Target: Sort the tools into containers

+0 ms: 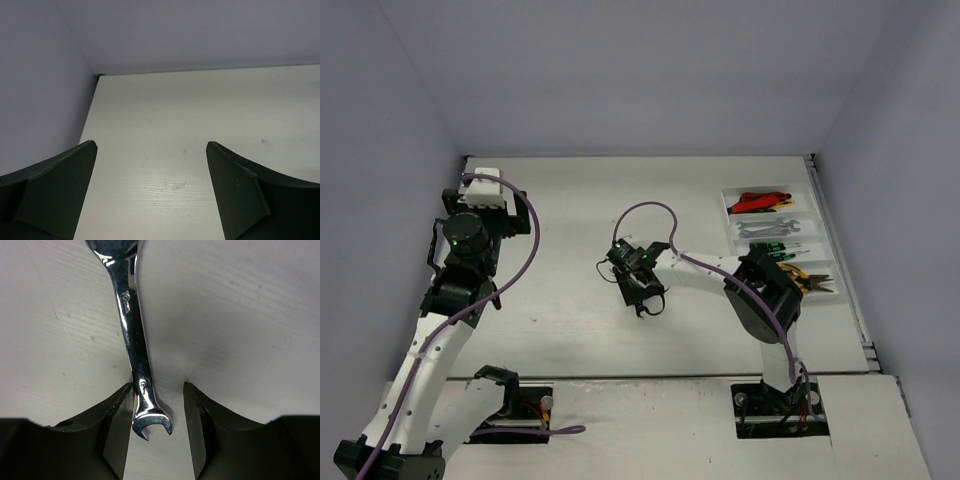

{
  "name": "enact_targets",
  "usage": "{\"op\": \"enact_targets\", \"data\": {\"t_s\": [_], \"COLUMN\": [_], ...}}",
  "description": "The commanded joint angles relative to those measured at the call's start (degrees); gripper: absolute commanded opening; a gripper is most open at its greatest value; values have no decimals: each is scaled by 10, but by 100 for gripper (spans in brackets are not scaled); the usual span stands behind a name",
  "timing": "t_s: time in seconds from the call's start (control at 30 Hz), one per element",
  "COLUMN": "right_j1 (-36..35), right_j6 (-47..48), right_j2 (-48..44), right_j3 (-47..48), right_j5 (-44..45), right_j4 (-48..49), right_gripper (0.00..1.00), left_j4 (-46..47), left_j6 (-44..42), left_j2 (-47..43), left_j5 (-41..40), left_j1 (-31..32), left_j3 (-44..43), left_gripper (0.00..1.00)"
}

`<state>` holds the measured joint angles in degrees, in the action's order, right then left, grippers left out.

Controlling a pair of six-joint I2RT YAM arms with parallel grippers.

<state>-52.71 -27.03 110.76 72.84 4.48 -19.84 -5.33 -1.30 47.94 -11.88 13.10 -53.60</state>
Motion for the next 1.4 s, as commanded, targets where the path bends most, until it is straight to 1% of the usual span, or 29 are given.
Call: {"op": "enact_targets", "data": {"t_s": [0.0, 0.17, 0.6, 0.63, 0.67, 0.77, 0.8, 0.9, 0.97, 1.1, 1.27, 1.37], "right_j1": [9, 8, 9, 9, 9, 10, 11, 30, 41, 96, 203, 274], "right_j6": [31, 59, 90, 92, 92, 94, 93, 83, 74, 43, 9, -26], "right_j2": [46, 73, 122, 127, 131, 138, 138, 130, 112, 61, -5, -47], "right_j3": [46, 86, 142, 144, 145, 147, 147, 154, 159, 168, 171, 152], "right_j5": [12, -1, -19, -23, -24, -21, -20, -15, 4, 30, 28, 19], "right_j4": [-54, -56, -71, -74, -74, -74, -74, -75, -74, -73, -71, -57], "right_gripper": [39, 35, 33, 30, 24, 4, 0, 0, 0, 0, 0, 0], "left_j4": [36, 37, 37, 37, 38, 37, 37, 37, 37, 37, 37, 36], "left_j6": [2, 1, 0, 0, 0, 0, 0, 0, -1, -1, 0, 0], "left_j2": [-6, -8, -7, -7, -7, -8, -8, -8, -9, -9, -10, -10], "left_j5": [0, 1, -1, -1, 0, 0, 1, 1, 0, 0, 0, 0], "left_j1": [-1, -1, -1, -2, -1, -1, -1, -1, -1, -1, -1, -1], "left_j3": [-13, -13, -13, -14, -14, -13, -13, -13, -13, -13, -13, -14], "left_gripper": [88, 88, 88, 88, 88, 88, 88, 88, 88, 88, 88, 88]}}
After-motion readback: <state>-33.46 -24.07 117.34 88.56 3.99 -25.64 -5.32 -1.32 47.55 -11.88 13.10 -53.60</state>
